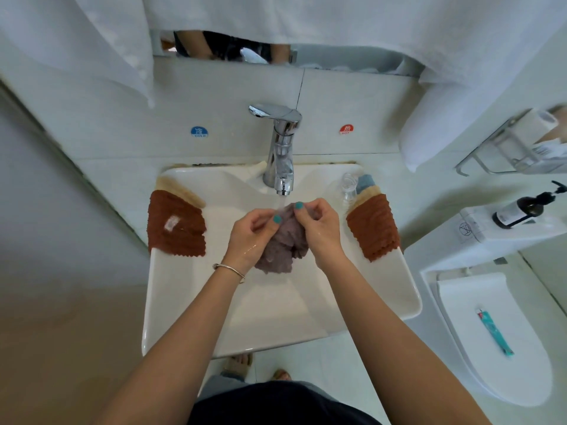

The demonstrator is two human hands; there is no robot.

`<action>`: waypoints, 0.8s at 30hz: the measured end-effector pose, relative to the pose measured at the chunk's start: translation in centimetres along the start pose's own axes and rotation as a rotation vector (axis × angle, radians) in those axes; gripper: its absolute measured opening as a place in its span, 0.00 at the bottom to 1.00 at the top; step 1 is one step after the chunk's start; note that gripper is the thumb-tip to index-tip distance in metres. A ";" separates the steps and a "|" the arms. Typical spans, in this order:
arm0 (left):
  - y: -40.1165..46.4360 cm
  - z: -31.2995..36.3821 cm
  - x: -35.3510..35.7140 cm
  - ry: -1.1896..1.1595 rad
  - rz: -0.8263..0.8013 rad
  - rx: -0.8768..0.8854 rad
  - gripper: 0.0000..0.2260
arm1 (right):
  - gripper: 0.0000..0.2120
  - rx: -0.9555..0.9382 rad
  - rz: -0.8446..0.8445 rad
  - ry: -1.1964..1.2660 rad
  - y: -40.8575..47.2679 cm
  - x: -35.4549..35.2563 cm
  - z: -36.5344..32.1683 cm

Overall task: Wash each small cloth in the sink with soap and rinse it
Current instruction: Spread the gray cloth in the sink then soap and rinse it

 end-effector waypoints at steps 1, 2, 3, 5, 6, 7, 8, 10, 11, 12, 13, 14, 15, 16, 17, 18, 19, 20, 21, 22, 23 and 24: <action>0.1 0.0 -0.2 0.029 0.007 0.019 0.05 | 0.11 0.037 0.014 0.029 -0.1 -0.2 0.4; 0.3 0.3 -0.2 0.059 0.020 0.035 0.02 | 0.11 0.052 0.006 0.046 -0.3 -0.2 0.8; 0.6 0.8 -0.3 0.090 0.040 0.054 0.02 | 0.12 0.035 -0.027 0.044 -0.4 -0.2 1.0; 1.1 2.0 0.1 0.128 0.059 0.100 0.04 | 0.12 -0.047 -0.128 -0.041 -0.8 0.4 1.1; 1.3 2.5 0.4 0.154 0.060 0.131 0.04 | 0.11 -0.075 -0.160 -0.107 -0.9 0.7 1.1; 1.4 3.1 0.6 0.193 0.059 0.171 0.03 | 0.09 -0.090 -0.162 -0.170 -0.8 0.8 1.0; 1.5 3.4 0.8 0.234 0.062 0.202 0.02 | 0.07 -0.102 -0.139 -0.205 -0.6 0.7 0.8; 1.6 2.9 0.8 0.311 0.049 0.202 0.02 | 0.06 -0.089 -0.088 -0.165 -0.2 0.4 -0.1; 1.6 2.4 0.7 0.356 0.026 0.180 0.05 | 0.06 -0.071 -0.089 -0.099 -0.1 0.5 -0.3; 1.6 1.9 0.6 0.403 0.002 0.168 0.09 | 0.06 -0.059 -0.105 -0.038 -0.2 0.7 -0.6; 1.6 1.6 0.4 0.437 -0.017 0.167 0.12 | 0.06 -0.060 -0.123 -0.001 -0.4 0.9 -0.7; 1.6 1.4 0.1 0.443 -0.026 0.171 0.12 | 0.05 -0.064 -0.131 0.012 -0.7 1.0 -0.6; 1.8 1.3 -0.3 0.428 -0.030 0.182 0.09 | 0.04 -0.064 -0.128 0.015 -0.9 1.0 -0.3; 1.9 1.3 -0.5 0.418 -0.037 0.195 0.06 | 0.03 -0.049 -0.115 0.029 -1.1 0.8 0.1; 2.0 1.4 -0.4 0.413 -0.059 0.212 0.03 | 0.03 -0.016 -0.094 0.046 -1.1 0.5 0.9; 2.1 1.4 -0.1 0.410 -0.086 0.218 0.03 | 0.03 0.027 -0.072 0.067 -1.0 0.0 1.7; 2.2 1.0 0.5 0.405 -0.118 0.198 0.03 | 0.03 0.066 -0.052 0.079 -1.0 -0.5 2.4; 2.0 0.9 1.2 0.413 -0.144 0.172 0.02 | 0.04 0.092 -0.036 0.083 -0.8 -1.2 2.9; 1.8 0.8 1.9 0.418 -0.151 0.144 0.03 | 0.05 0.106 -0.025 0.075 -0.5 -1.7 3.3; 1.6 0.8 2.4 0.416 -0.143 0.123 0.03 | 0.05 0.108 -0.021 0.066 -0.3 -2.1 3.5; 1.6 0.7 2.7 0.389 -0.124 0.111 0.03 | 0.06 0.100 -0.025 0.056 -0.1 -2.2 3.5; 1.5 1.0 2.5 0.355 -0.094 0.109 0.04 | 0.06 0.091 -0.033 0.048 -0.1 -2.1 3.4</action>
Point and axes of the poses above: each hand's wrist, its own y-axis towards the middle knuckle, its own x-axis out of the palm, z = x × y, the point moved 9 cm from there along y, towards the middle knuckle, and after that the axes turned 13 degrees about z, right-handed, at the moved point
